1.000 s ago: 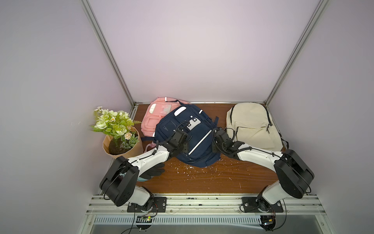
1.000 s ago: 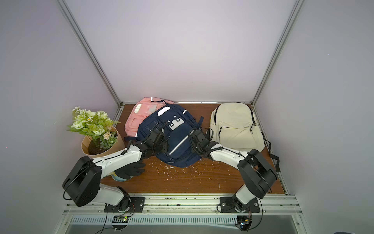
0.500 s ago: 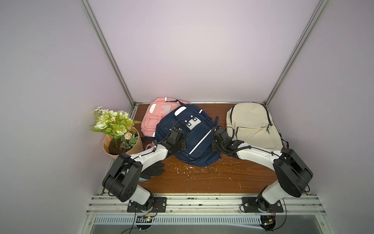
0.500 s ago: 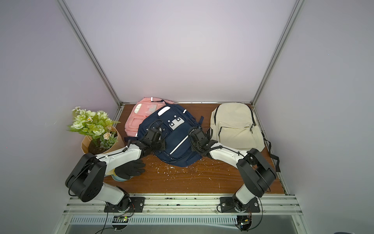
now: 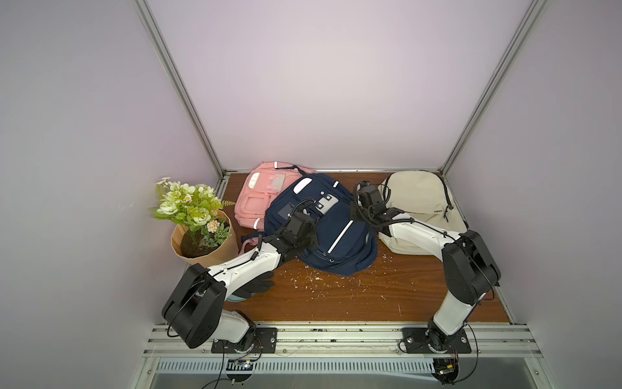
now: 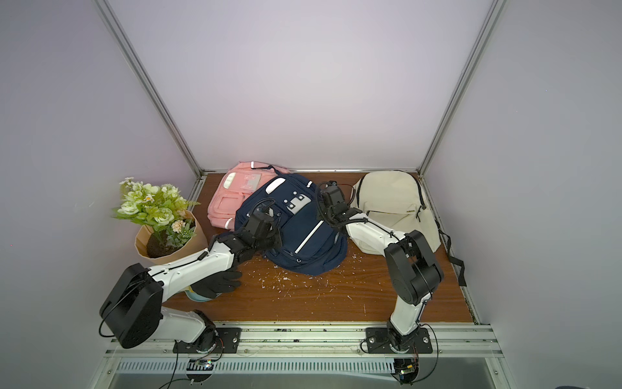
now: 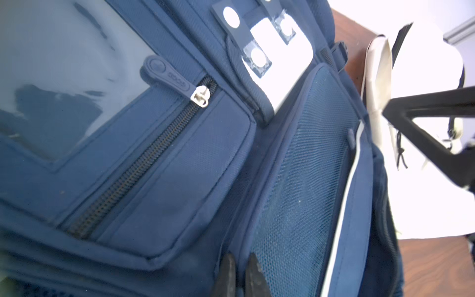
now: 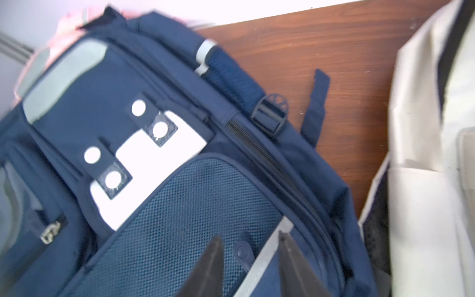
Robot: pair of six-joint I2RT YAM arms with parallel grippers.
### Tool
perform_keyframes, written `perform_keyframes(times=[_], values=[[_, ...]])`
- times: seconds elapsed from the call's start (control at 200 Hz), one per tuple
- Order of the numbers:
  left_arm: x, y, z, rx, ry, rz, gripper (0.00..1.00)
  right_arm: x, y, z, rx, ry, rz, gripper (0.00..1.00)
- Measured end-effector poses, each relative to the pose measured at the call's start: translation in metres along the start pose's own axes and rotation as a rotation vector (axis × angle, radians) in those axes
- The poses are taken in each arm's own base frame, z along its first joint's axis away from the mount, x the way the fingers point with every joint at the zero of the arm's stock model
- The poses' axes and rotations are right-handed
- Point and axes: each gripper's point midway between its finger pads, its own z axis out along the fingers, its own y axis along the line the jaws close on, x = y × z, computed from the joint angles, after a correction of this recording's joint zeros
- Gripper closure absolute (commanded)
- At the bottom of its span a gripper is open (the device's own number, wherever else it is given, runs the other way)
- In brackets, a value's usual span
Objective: Zip up the backpack
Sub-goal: Place the backpack on the backpack.
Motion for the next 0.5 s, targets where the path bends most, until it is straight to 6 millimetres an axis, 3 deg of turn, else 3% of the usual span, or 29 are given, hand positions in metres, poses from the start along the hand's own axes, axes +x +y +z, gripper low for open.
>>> perform_keyframes(times=[0.1, 0.195, 0.365, 0.495], values=[[-0.01, -0.007, 0.0, 0.0, -0.011, -0.019, 1.0, -0.001, 0.001, -0.024, -0.025, -0.011, 0.027, 0.5], [-0.018, -0.015, 0.004, 0.005, -0.017, -0.031, 1.0, 0.008, 0.018, -0.06, -0.086, -0.013, 0.049, 0.48], [-0.024, -0.024, 0.019, 0.012, -0.015, -0.052, 1.0, 0.042, 0.067, -0.117, -0.24, 0.026, 0.109, 0.48], [-0.025, -0.028, 0.028, 0.023, -0.01, -0.067, 1.0, 0.075, 0.08, -0.134, -0.286, 0.087, 0.171, 0.49]])
